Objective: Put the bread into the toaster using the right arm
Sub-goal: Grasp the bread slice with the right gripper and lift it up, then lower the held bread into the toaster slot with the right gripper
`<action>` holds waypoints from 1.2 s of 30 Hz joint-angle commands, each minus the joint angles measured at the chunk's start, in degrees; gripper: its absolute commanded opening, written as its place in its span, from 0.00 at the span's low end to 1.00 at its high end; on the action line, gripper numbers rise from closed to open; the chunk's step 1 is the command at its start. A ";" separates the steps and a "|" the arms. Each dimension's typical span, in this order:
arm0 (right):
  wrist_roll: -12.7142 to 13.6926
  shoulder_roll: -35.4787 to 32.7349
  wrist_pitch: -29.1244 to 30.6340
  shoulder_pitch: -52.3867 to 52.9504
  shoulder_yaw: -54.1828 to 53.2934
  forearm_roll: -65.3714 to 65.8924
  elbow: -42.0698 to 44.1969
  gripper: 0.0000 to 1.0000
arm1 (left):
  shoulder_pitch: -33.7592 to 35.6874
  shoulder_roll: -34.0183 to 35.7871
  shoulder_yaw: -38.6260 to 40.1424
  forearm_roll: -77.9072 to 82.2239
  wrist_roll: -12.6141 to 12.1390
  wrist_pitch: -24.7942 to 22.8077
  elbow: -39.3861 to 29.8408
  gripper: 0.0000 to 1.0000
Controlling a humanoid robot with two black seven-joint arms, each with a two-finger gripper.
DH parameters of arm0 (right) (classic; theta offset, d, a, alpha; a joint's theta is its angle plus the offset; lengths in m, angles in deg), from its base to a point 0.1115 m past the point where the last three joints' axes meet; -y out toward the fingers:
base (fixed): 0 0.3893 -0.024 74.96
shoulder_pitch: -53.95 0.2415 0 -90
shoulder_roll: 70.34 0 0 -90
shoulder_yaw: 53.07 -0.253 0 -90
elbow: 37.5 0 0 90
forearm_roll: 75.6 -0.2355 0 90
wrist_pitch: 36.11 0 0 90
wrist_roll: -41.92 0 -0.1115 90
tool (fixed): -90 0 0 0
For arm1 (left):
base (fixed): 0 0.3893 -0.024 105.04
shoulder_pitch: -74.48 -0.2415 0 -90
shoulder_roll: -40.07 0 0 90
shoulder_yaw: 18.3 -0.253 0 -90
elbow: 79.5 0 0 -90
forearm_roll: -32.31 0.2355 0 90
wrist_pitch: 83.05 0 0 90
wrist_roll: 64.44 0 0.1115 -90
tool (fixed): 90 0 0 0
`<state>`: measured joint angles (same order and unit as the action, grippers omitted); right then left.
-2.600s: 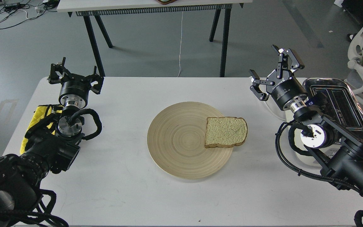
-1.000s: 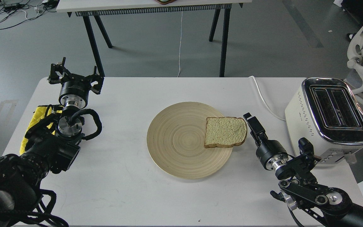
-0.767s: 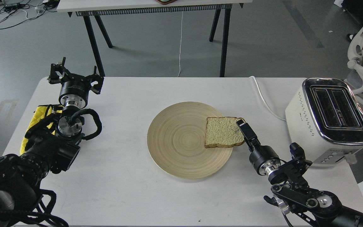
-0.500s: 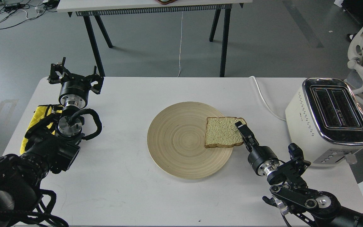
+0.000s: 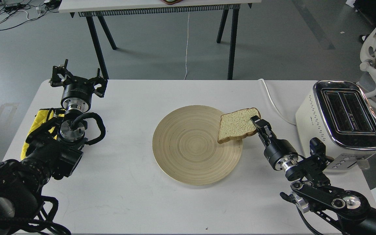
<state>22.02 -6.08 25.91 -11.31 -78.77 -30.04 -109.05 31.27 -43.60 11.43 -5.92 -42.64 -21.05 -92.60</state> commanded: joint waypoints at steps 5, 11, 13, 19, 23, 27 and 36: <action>0.21 -25.29 -0.02 -0.91 -8.92 -1.43 -11.85 0.00 | -0.03 0.00 0.06 0.00 0.00 0.00 0.00 1.00; -0.49 -41.38 -0.02 -2.67 -8.49 -1.43 -13.71 0.00 | -0.03 0.00 -0.02 0.00 0.00 0.00 0.00 1.00; -0.58 -44.55 -0.02 -2.85 -7.88 -1.17 -13.79 0.00 | -0.03 0.00 -0.02 0.08 0.00 0.00 0.00 1.00; -0.58 -47.99 -0.02 -3.20 -2.17 -0.55 -14.06 0.00 | -0.03 0.00 -0.02 0.00 0.00 0.00 0.00 1.00; -0.75 -47.64 -0.02 -3.29 -0.23 -0.29 -14.06 0.00 | -0.03 0.00 0.06 0.00 0.00 0.00 0.00 1.00; -0.75 -47.29 -0.02 -3.29 1.00 -0.03 -14.06 0.00 | 0.06 0.00 -0.02 0.00 0.00 0.00 0.00 1.00; -0.67 -46.50 -0.02 -3.55 1.62 0.76 -13.97 0.00 | -0.03 0.00 -0.02 0.00 0.00 0.00 0.00 1.00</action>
<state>21.27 -52.69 25.90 -14.68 -77.34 -29.87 -123.12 31.26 -43.61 11.43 -5.92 -42.64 -21.05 -92.60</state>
